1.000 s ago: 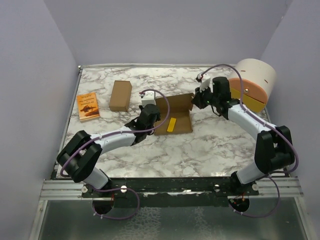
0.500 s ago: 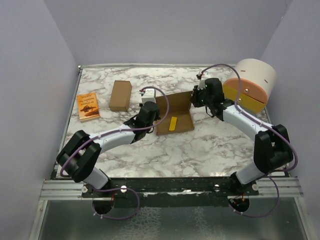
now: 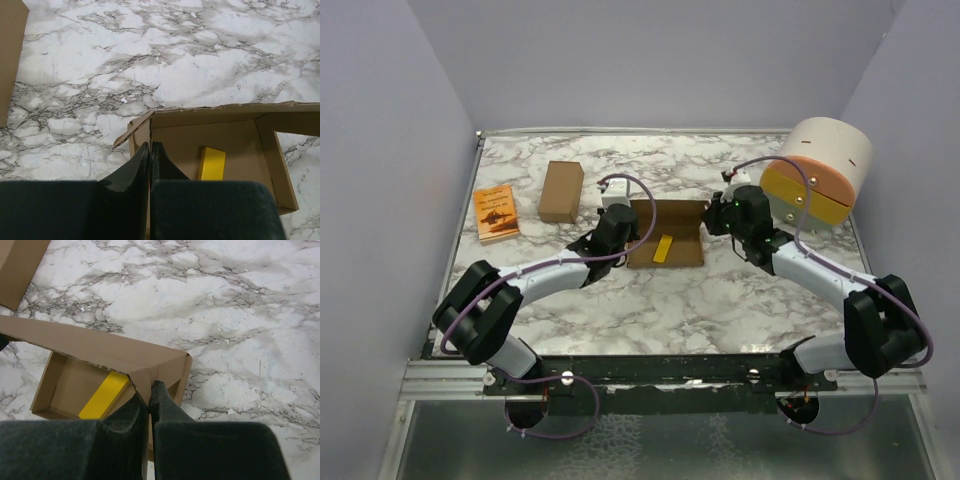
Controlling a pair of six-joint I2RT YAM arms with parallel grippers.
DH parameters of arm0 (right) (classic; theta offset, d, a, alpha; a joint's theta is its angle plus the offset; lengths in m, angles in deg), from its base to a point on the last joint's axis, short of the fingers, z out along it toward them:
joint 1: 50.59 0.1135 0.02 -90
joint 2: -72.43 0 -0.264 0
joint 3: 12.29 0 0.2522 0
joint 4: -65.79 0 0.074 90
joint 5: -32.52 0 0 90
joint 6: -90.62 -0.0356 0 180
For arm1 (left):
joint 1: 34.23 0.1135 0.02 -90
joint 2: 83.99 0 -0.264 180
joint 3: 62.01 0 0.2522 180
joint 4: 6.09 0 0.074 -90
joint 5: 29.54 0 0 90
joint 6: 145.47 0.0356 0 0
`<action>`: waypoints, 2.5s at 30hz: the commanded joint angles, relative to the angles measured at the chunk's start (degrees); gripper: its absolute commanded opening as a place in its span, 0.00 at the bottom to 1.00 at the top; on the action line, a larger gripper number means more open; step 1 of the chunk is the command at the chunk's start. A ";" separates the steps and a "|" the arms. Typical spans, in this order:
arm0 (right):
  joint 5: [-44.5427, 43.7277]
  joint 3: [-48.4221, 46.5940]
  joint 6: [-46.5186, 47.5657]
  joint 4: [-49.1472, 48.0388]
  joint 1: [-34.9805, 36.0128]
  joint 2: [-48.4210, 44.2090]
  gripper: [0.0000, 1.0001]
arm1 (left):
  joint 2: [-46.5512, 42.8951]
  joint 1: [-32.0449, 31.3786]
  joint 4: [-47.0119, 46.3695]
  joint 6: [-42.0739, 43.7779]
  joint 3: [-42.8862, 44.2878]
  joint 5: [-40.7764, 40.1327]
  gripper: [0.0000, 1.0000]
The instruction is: Fold the paper box
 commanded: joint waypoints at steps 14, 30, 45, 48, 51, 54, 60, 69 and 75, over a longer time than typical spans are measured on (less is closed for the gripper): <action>1.71 3.95 -0.63 5.90 5.84 -0.62 0.01 | -1.63 -2.13 -3.13 -1.05 -1.38 6.62 0.00; -7.40 -2.57 5.87 2.82 9.11 6.61 0.01 | 3.13 -2.68 -1.01 1.47 4.89 2.73 0.00; -4.61 -8.39 -0.35 6.93 9.11 9.03 0.01 | 5.17 -2.70 -0.58 1.90 6.46 2.86 0.00; -2.70 -7.59 -0.47 7.49 9.09 9.64 0.01 | 5.26 -2.72 -0.16 1.92 6.79 3.19 0.00; -2.57 -4.47 0.68 7.60 9.11 9.95 0.01 | 5.02 -2.70 0.06 2.15 6.62 3.16 0.00; -2.89 0.01 1.89 7.12 9.11 8.73 0.01 | 4.63 -2.73 -0.64 2.17 5.68 3.32 0.00; -1.69 3.02 3.31 7.86 9.06 4.83 0.01 | 3.56 -2.69 -2.64 1.48 2.85 3.43 0.00; -3.27 1.73 4.66 8.02 9.07 3.40 0.02 | 2.23 -2.82 -4.59 1.68 -0.01 4.89 0.00; -4.10 2.29 7.89 6.89 9.04 1.56 0.07 | 1.06 -2.83 -4.54 1.64 -2.89 5.82 0.00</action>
